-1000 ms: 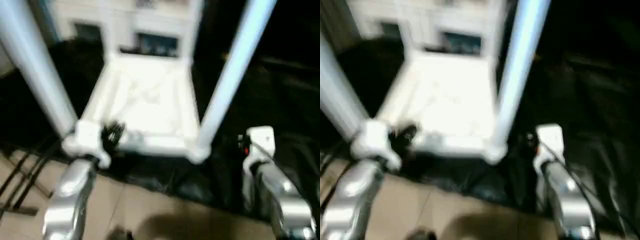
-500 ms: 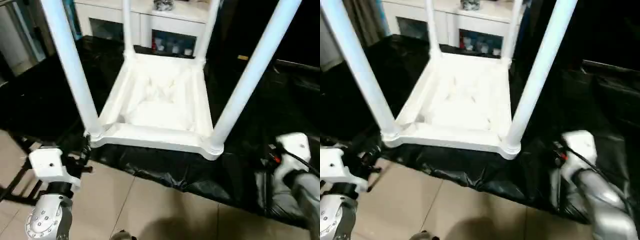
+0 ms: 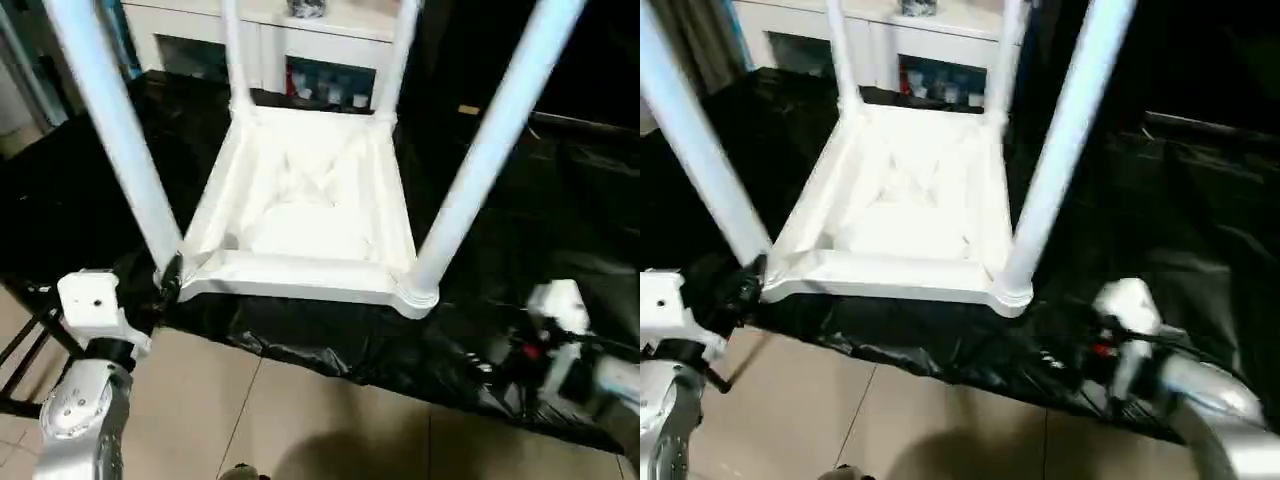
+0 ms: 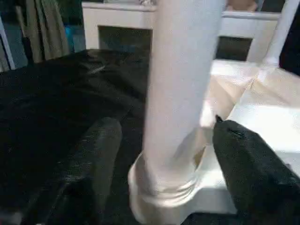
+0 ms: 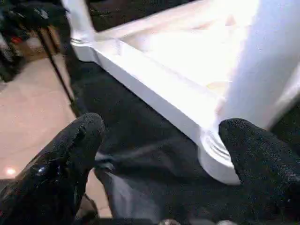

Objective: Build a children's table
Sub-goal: Flip table

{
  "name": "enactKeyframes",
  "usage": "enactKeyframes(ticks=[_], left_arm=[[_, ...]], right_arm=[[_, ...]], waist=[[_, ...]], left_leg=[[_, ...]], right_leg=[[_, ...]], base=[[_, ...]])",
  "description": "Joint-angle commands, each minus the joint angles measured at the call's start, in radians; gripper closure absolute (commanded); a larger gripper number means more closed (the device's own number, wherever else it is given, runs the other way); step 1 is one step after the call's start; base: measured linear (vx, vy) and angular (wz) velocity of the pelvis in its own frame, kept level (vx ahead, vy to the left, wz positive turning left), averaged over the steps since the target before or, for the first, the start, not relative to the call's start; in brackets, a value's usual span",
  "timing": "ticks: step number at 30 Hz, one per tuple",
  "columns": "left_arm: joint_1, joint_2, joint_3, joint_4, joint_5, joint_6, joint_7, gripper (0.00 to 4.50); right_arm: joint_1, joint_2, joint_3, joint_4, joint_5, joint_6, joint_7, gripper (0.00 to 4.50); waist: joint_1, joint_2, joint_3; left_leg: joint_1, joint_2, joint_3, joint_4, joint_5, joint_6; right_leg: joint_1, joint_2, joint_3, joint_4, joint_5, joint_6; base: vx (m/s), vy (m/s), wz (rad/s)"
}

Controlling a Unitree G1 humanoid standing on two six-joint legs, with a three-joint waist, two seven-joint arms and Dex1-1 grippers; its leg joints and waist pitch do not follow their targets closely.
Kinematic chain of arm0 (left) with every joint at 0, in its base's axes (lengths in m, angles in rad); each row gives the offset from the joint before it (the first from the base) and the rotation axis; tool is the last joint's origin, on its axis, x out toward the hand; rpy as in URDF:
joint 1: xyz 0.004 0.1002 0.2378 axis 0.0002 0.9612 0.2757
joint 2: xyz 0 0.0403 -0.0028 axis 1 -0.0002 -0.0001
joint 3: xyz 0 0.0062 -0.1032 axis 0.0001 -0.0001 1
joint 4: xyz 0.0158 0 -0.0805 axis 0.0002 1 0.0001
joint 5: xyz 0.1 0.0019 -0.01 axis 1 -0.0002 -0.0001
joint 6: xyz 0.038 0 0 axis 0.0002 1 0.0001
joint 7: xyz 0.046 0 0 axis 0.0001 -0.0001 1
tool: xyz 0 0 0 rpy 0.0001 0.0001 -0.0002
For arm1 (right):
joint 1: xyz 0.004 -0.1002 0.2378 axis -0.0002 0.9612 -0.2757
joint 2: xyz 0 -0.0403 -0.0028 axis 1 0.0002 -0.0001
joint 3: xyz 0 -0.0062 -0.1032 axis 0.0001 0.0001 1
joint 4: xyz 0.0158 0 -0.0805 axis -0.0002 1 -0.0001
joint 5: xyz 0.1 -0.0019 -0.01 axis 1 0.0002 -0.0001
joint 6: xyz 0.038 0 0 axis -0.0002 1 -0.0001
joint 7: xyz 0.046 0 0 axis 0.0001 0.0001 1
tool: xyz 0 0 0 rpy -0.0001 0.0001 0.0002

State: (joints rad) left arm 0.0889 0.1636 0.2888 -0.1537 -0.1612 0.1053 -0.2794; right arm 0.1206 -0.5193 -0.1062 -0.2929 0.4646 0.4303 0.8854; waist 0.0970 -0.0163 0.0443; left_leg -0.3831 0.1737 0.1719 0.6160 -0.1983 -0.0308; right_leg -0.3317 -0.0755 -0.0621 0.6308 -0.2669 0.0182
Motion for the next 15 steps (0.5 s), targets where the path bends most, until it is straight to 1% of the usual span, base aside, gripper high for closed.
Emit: enactKeyframes(ticks=[1, 2, 3, 4, 5, 6, 7, 8, 9, 10, 11, 12, 13, 15], left_arm=[[-0.047, 0.028, -0.001, 0.057, 0.009, 0.020, -0.006, 0.52], [-0.059, 0.037, 0.000, 0.077, 0.017, 0.017, -0.002, 0.52], [-0.068, 0.042, 0.001, 0.090, 0.020, 0.014, 0.001, 0.38], [-0.081, 0.049, 0.001, 0.106, 0.015, 0.017, -0.007, 0.38], [-0.103, 0.062, 0.000, 0.136, 0.013, 0.012, -0.013, 0.35], [-0.123, 0.070, 0.000, 0.159, 0.004, 0.005, -0.024, 0.22], [-0.140, 0.079, -0.005, 0.179, 0.001, 0.000, -0.039, 0.10], [-0.157, 0.086, -0.010, 0.197, 0.001, -0.012, -0.051, 0.10], [-0.178, 0.098, -0.019, 0.223, 0.000, -0.018, -0.068, 0.10], [-0.192, 0.106, -0.026, 0.240, 0.002, -0.022, -0.077, 0.10], [-0.203, 0.108, -0.028, 0.252, -0.002, -0.026, -0.082, 0.10], [-0.214, 0.111, -0.030, 0.266, -0.008, -0.023, -0.090, 0.10], [-0.228, 0.117, -0.033, 0.285, -0.008, -0.018, -0.093, 0.10], [-0.243, 0.123, -0.034, 0.307, -0.007, -0.016, -0.092, 0.10]], right_arm=[[-0.022, 0.015, 0.028, -0.006, 0.009, 0.031, -0.013, 0.00], [-0.029, 0.022, 0.037, -0.005, 0.011, 0.036, -0.015, 0.00], [-0.034, 0.026, 0.044, -0.005, 0.011, 0.038, -0.018, 0.00], [-0.045, 0.033, 0.055, 0.002, 0.005, 0.041, -0.024, 0.00], [-0.065, 0.041, 0.079, 0.013, -0.004, 0.043, -0.031, 0.00], [-0.082, 0.046, 0.101, 0.025, -0.019, 0.039, -0.034, 0.00], [-0.099, 0.052, 0.119, 0.038, -0.027, 0.042, -0.035, 0.00], [-0.116, 0.056, 0.140, 0.048, -0.034, 0.039, -0.024, 0.00], [-0.141, 0.068, 0.163, 0.071, -0.050, 0.034, -0.022, 0.00], [-0.158, 0.077, 0.177, 0.086, -0.060, 0.030, -0.021, 0.00], [-0.170, 0.082, 0.191, 0.099, -0.070, 0.024, -0.016, 0.00], [-0.183, 0.086, 0.205, 0.110, -0.075, 0.022, -0.008, 0.00], [-0.199, 0.088, 0.219, 0.124, -0.084, 0.020, -0.005, 0.00], [-0.218, 0.093, 0.230, 0.141, -0.091, 0.016, -0.004, 0.00]], waist=[[0.005, 0.000, -0.039], [0.006, 0.001, -0.039], [0.008, 0.003, -0.040], [0.008, 0.003, -0.040], [0.009, 0.009, -0.042], [0.007, 0.007, -0.042], [0.007, 0.008, -0.043], [0.006, 0.007, -0.042], [0.008, 0.009, -0.044], [0.006, 0.010, -0.045], [0.007, 0.011, -0.045], [0.006, 0.010, -0.046], [0.007, 0.012, -0.047], [0.009, 0.007, -0.050]], left_leg=[[0.028, 0.069, -0.036, -0.097, -0.218, 0.009], [0.028, 0.069, -0.036, -0.097, -0.213, 0.006], [0.027, 0.071, -0.038, -0.100, -0.216, -0.004], [0.027, 0.071, -0.038, -0.100, -0.216, -0.004], [0.027, 0.072, -0.039, -0.101, -0.215, -0.014], [0.028, 0.068, -0.037, -0.101, -0.220, -0.020], [0.030, 0.068, -0.037, -0.102, -0.231, -0.029], [0.029, 0.068, -0.037, -0.103, -0.238, -0.033], [0.029, 0.070, -0.037, -0.103, -0.240, -0.040], [0.028, 0.067, -0.037, -0.103, -0.240, -0.044], [0.029, 0.067, -0.037, -0.103, -0.241, -0.046], [0.029, 0.068, -0.038, -0.104, -0.243, -0.048], [0.029, 0.070, -0.037, -0.104, -0.237, -0.053], [0.026, 0.069, -0.036, -0.102, -0.206, -0.045]], right_leg=[[0.000, -0.080, 0.052, -0.086, -0.070, -0.164], [0.000, -0.080, 0.052, -0.085, -0.062, -0.163], [0.001, -0.080, 0.051, -0.083, -0.044, -0.160], [0.001, -0.080, 0.051, -0.083, -0.044, -0.160], [0.003, -0.081, 0.050, -0.080, -0.027, -0.161], [0.000, -0.079, 0.050, -0.081, -0.025, -0.160], [-0.001, -0.082, 0.050, -0.081, -0.036, -0.163], [0.000, -0.082, 0.051, -0.082, -0.043, -0.163], [0.000, -0.083, 0.051, -0.081, -0.038, -0.165], [-0.001, -0.082, 0.051, -0.079, -0.031, -0.168], [-0.002, -0.082, 0.051, -0.079, -0.032, -0.170], [0.000, -0.083, 0.050, -0.078, -0.030, -0.171], [0.001, -0.085, 0.051, -0.075, -0.006, -0.179], [0.005, -0.084, 0.050, -0.070, 0.046, -0.182]], base=[[0.000, 0.000, 0.00], [0.000, 0.000, 0.00], [0.000, 0.000, 0.00], [0.000, 0.000, 0.00], [0.000, 0.000, 0.00], [0.000, 0.000, 0.00], [0.000, 0.000, 0.00], [0.000, 0.000, 0.00], [0.000, 0.000, 0.00], [0.000, 0.000, 0.00], [0.000, 0.000, 0.00], [0.000, 0.000, 0.00], [0.000, 0.000, 0.00], [0.000, 0.000, 0.00]])
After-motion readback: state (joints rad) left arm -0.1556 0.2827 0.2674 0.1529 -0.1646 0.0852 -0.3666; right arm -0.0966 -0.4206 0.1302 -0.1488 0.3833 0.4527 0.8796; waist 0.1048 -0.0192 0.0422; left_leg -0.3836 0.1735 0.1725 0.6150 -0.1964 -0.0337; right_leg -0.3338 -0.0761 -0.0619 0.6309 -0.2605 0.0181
